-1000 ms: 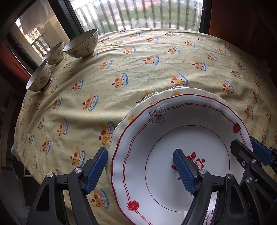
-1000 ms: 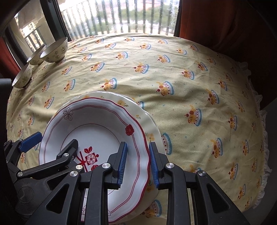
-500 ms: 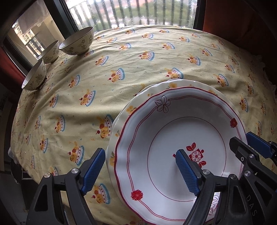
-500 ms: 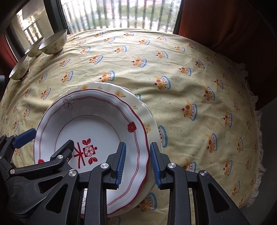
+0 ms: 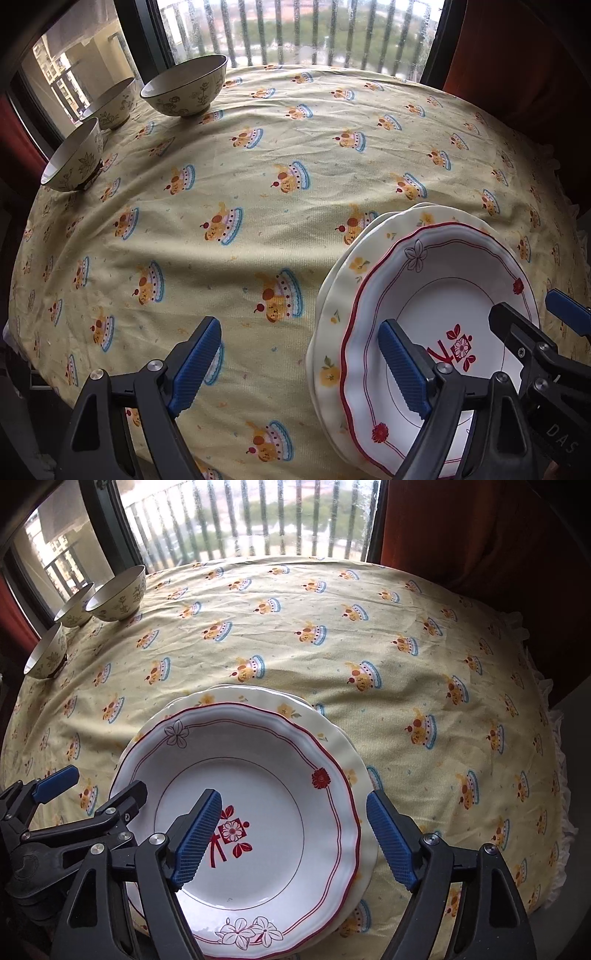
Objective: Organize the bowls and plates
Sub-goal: 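Lower the red-rimmed plate onto the stack and open both grippers, then withdraw both grippers and move them to the large cream bowl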
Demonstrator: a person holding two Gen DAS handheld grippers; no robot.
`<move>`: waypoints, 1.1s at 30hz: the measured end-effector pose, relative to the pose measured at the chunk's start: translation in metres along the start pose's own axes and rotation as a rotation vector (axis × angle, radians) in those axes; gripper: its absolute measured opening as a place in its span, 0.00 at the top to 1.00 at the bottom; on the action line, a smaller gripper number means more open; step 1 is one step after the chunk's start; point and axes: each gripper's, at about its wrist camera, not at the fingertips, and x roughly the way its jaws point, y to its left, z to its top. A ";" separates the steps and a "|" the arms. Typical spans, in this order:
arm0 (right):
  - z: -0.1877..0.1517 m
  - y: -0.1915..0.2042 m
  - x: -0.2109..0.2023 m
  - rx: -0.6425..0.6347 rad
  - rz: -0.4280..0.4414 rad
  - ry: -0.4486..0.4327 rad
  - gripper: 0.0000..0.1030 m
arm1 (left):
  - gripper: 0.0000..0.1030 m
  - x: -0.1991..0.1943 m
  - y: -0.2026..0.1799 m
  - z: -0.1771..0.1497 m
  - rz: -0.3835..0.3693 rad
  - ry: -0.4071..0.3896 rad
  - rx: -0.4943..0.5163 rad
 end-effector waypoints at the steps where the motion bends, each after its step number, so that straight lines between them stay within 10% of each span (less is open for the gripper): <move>1: 0.001 0.003 -0.001 0.018 -0.007 -0.005 0.19 | 0.14 -0.001 0.006 0.002 -0.021 0.004 -0.004; 20: 0.032 0.106 -0.048 0.244 -0.050 -0.085 0.19 | 0.14 -0.054 0.115 0.045 -0.081 -0.128 0.132; 33: 0.076 0.234 -0.046 0.179 -0.079 -0.137 0.19 | 0.19 -0.061 0.213 0.077 -0.033 -0.200 0.140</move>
